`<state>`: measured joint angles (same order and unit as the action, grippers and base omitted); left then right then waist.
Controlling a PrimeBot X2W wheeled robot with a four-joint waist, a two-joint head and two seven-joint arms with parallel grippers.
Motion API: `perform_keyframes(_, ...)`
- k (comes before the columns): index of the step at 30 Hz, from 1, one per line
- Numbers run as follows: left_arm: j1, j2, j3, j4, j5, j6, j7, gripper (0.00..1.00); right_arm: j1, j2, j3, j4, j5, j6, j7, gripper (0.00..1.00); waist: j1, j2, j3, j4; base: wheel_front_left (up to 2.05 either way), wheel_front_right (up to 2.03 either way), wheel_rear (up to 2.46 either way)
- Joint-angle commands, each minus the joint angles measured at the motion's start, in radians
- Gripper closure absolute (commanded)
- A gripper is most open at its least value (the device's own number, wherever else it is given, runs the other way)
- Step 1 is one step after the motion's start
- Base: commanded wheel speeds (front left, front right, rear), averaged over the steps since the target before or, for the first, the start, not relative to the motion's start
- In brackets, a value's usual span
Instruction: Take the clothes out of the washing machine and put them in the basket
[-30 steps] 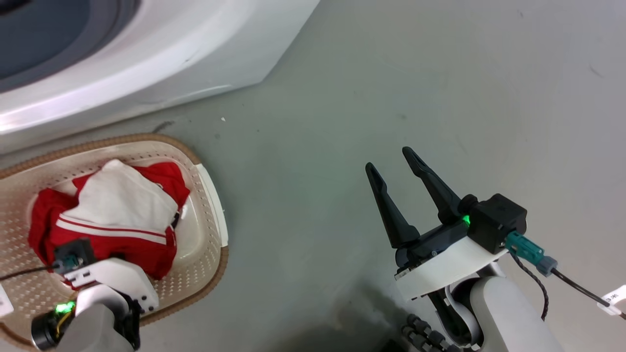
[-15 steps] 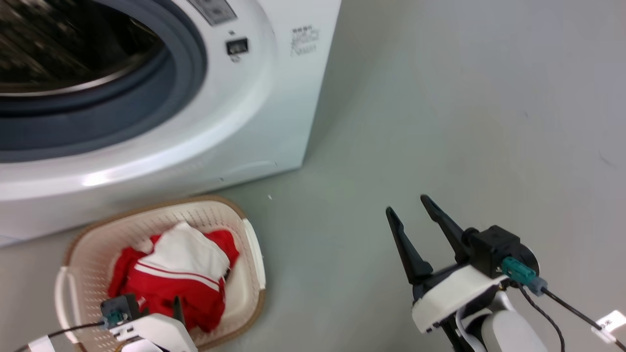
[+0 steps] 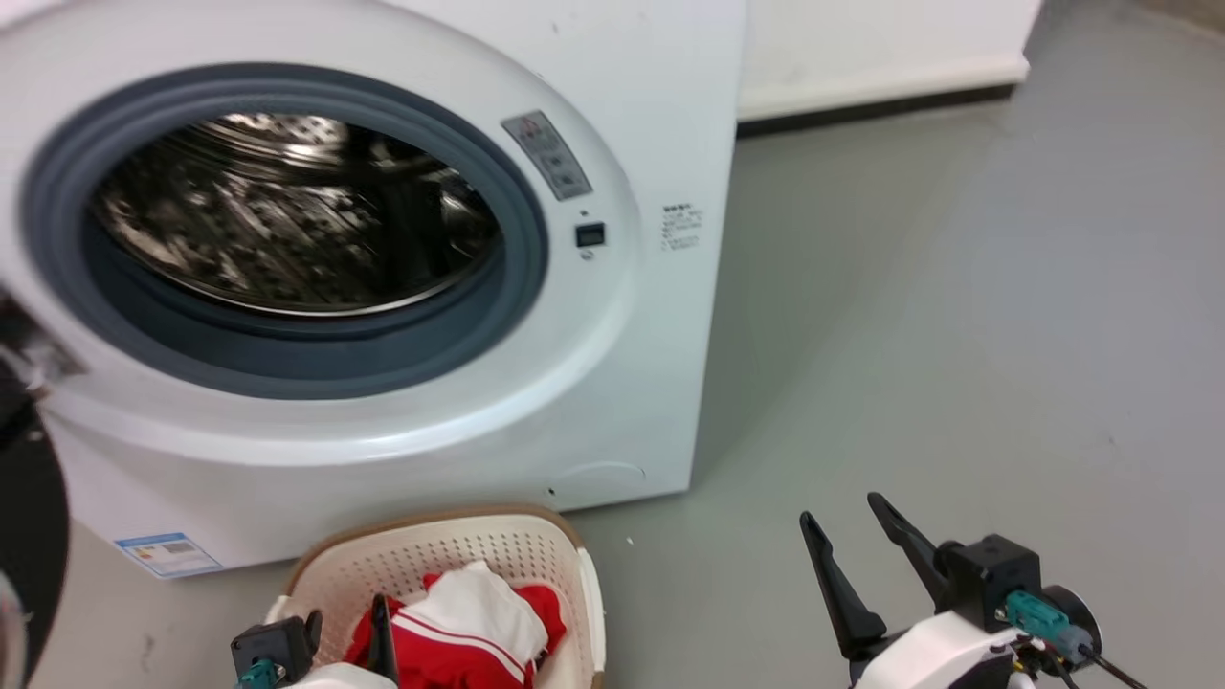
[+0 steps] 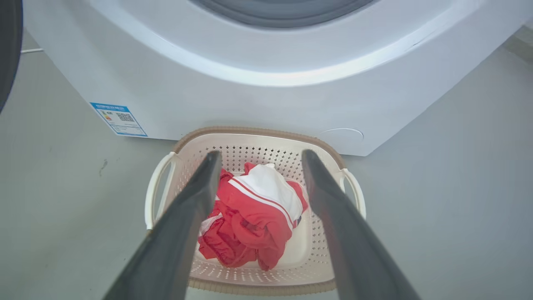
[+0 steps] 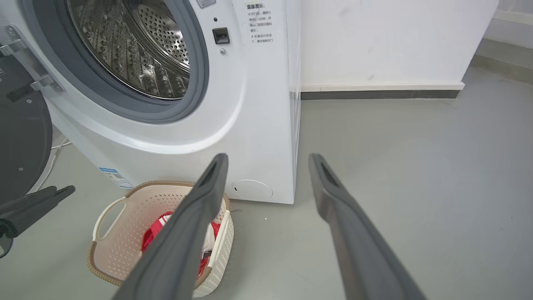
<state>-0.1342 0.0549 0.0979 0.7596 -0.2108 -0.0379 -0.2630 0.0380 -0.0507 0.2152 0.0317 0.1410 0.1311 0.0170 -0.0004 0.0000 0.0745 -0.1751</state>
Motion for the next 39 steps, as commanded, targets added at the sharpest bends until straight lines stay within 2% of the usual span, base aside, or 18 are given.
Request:
perform_keyframes(1, 0.028, -0.003, -0.013, -0.049, 0.013, 0.005, -0.002, 0.00, 0.023, 0.001, -0.005, -0.015, -0.005, -0.001, 0.008, 0.00, 0.0004, 0.0000, -0.075, 0.059, 0.00, 0.00, 0.00)
perform_keyframes(10, 0.086, -0.005, -0.078, -0.349, 0.059, 0.022, -0.002, 0.00, 0.067, 0.001, -0.036, -0.078, -0.022, -0.001, 0.027, 0.00, 0.0004, 0.0000, -0.117, 0.097, 0.00, 0.00, 0.00)
perform_keyframes(19, 0.137, 0.007, -0.123, -0.587, 0.126, 0.037, -0.002, 0.00, 0.087, 0.001, -0.073, -0.111, -0.044, -0.001, 0.030, 0.00, 0.0004, 0.0000, -0.148, 0.120, 0.00, 0.00, 0.00)
perform_keyframes(31, 0.251, 0.036, -0.133, -0.794, 0.135, 0.056, 0.127, 0.00, 0.122, 0.001, -0.080, -0.142, -0.069, -0.001, 0.036, 0.00, 0.0004, 0.0000, -0.179, 0.139, 0.00, 0.00, 0.00)
perform_keyframes(39, 0.300, 0.025, -0.132, -0.847, 0.089, 0.064, 0.180, 0.00, 0.127, 0.001, -0.082, -0.146, -0.067, -0.001, 0.035, 0.00, 0.0004, 0.0000, -0.180, 0.147, 0.00, 0.00, 0.00)
